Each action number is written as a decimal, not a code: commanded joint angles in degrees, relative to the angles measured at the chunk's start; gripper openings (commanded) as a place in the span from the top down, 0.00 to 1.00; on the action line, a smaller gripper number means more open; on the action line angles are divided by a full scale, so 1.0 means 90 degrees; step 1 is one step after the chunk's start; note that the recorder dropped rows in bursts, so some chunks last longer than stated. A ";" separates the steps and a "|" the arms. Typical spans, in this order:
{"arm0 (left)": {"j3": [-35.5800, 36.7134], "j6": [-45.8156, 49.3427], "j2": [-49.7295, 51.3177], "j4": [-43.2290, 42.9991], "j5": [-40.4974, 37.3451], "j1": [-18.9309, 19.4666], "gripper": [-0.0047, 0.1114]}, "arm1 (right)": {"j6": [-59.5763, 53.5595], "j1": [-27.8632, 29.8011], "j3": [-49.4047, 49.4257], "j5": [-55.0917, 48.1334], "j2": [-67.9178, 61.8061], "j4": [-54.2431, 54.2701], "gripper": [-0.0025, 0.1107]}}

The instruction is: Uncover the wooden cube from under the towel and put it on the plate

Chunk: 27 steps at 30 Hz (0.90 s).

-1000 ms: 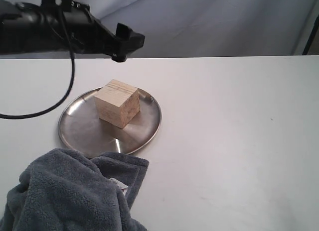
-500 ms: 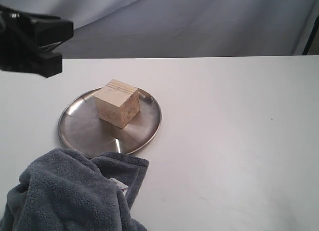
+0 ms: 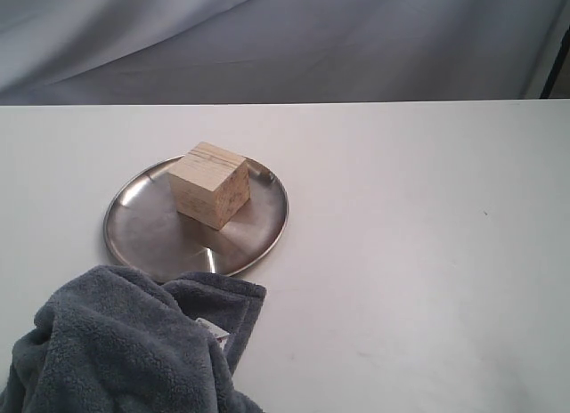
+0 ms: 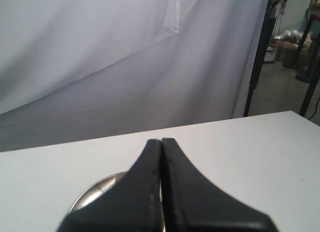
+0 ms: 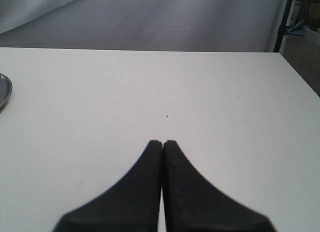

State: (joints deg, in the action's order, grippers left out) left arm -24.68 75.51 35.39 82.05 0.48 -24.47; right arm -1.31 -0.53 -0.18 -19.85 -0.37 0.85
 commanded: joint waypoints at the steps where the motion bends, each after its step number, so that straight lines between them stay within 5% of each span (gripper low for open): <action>1: 0.0068 -0.0055 -0.0443 0.0057 0.0083 -0.0014 0.96 | 0.0011 -0.0017 0.0020 0.0020 0.0042 0.0020 0.98; 19: 0.0111 0.0000 -0.1123 -0.0262 0.0079 -0.0117 0.96 | 0.0011 -0.0017 0.0020 0.0020 0.0042 0.0020 0.98; 27: 0.1099 -0.0050 -0.2786 -0.0168 0.0285 0.1158 0.96 | 0.0011 -0.0017 0.0020 0.0020 0.0042 0.0020 0.98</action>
State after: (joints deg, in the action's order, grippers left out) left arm -18.30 75.51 15.07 80.14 1.59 -17.18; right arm -1.31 -0.53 -0.18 -19.85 -0.37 0.85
